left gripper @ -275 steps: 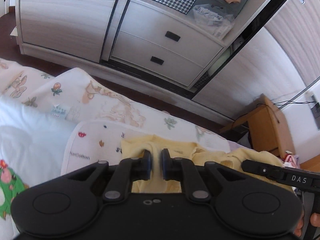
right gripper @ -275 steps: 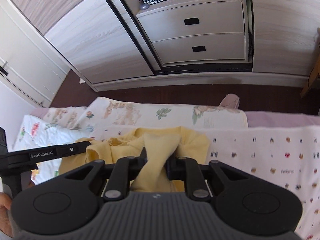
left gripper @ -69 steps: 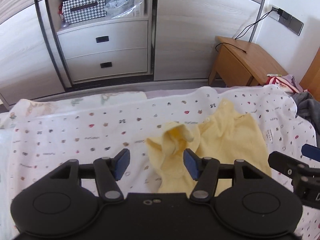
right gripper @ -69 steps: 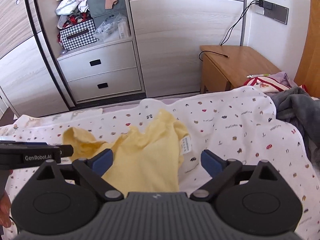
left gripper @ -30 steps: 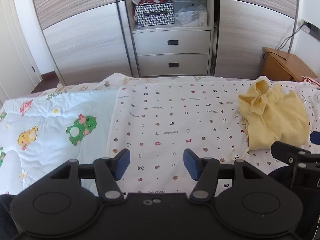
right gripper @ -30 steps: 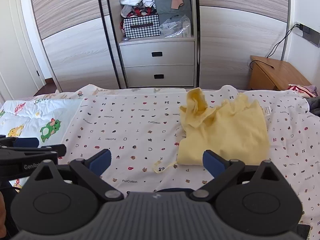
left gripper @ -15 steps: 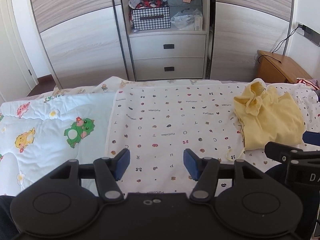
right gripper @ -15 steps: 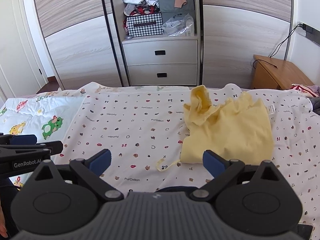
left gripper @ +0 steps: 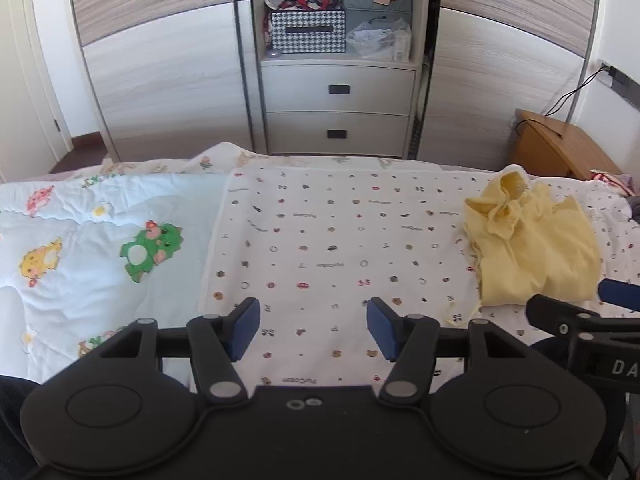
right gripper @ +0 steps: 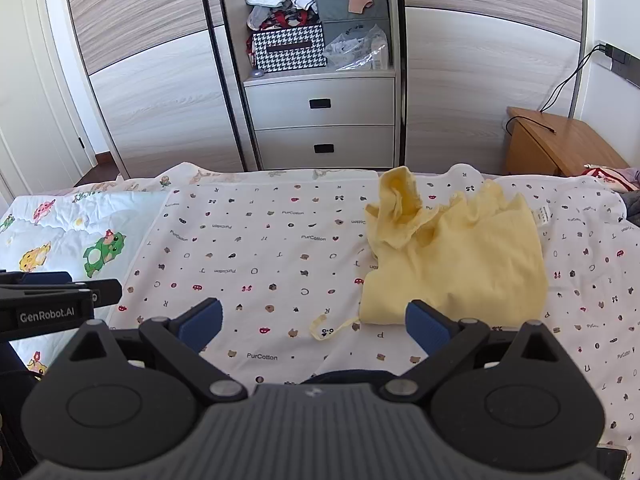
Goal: Fold clothes
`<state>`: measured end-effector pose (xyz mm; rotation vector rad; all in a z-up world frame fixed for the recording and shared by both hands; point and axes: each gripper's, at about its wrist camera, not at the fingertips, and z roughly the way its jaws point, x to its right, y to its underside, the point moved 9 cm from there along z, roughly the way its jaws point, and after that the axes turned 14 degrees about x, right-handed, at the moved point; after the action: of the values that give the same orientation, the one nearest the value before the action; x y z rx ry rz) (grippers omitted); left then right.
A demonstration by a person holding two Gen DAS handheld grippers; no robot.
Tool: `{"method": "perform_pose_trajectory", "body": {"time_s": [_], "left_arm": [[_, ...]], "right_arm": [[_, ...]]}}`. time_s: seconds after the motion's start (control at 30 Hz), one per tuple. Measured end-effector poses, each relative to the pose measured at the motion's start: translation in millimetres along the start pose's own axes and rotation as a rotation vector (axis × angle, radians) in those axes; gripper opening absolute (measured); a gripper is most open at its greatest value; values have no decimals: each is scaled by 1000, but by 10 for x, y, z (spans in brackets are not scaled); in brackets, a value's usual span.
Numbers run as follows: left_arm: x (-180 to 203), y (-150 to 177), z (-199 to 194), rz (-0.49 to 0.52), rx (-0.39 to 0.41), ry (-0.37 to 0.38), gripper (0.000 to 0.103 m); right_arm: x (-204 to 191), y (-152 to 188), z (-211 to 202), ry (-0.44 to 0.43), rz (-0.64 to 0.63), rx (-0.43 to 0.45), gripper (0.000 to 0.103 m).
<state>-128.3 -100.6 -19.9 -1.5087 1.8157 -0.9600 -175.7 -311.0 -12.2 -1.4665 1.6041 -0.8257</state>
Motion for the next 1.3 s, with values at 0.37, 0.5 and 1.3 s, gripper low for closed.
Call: {"method": "perform_pose_trajectory", "body": {"time_s": [0.37, 0.5, 1.3], "left_arm": [[-135, -20, 11, -80, 15, -22, 59], [-121, -30, 3, -51, 21, -35, 59], [200, -134, -164, 67, 135, 33, 60]], "right_arm": [[6, -6, -2, -6, 5, 2, 100], [-17, -9, -9, -8, -4, 5, 100], [-17, -24, -12, -9, -19, 14, 100]]}}
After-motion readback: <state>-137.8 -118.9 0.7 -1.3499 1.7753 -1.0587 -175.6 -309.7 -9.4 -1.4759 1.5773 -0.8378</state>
